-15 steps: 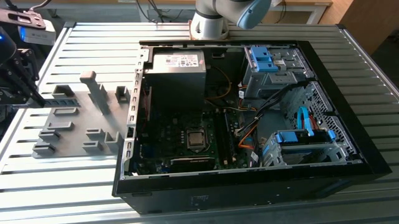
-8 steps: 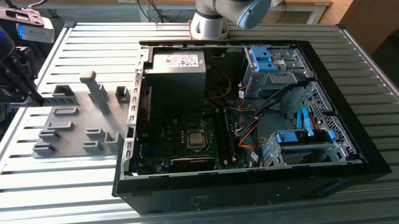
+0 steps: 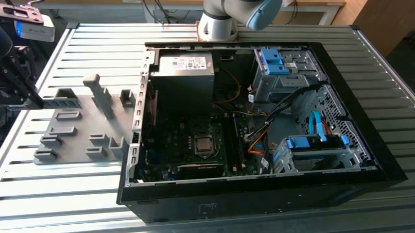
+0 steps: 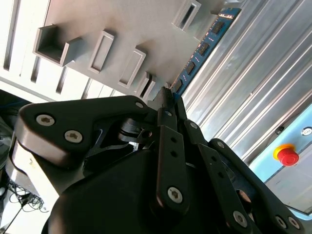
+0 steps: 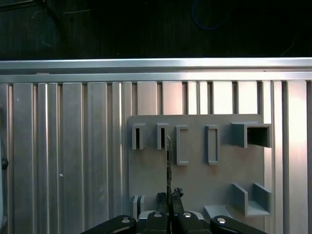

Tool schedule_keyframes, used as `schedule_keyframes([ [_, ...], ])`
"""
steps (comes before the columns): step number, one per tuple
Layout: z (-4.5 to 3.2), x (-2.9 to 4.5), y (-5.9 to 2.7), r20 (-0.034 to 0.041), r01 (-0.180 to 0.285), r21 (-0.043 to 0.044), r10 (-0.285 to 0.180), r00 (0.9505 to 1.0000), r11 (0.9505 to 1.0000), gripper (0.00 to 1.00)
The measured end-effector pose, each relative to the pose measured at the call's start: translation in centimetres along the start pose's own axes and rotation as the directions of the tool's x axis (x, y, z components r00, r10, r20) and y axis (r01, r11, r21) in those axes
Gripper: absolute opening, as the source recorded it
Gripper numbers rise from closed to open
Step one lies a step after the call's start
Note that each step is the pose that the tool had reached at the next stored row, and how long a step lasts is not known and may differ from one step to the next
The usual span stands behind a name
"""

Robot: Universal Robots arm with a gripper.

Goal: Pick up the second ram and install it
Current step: 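Pick up the second ram and move it above second insertion slot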

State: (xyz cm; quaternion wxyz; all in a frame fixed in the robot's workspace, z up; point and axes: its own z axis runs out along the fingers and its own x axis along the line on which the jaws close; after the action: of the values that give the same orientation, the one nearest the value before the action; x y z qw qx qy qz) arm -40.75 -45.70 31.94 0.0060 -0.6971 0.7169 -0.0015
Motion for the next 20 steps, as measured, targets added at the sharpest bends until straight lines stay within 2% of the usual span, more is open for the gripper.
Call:
schedule_keyframes([
  [20, -1.46, -0.01, -0.02, 0.0000, 0.000, 0.0000, 0.000, 1.0000, 1.0000, 0.14],
])
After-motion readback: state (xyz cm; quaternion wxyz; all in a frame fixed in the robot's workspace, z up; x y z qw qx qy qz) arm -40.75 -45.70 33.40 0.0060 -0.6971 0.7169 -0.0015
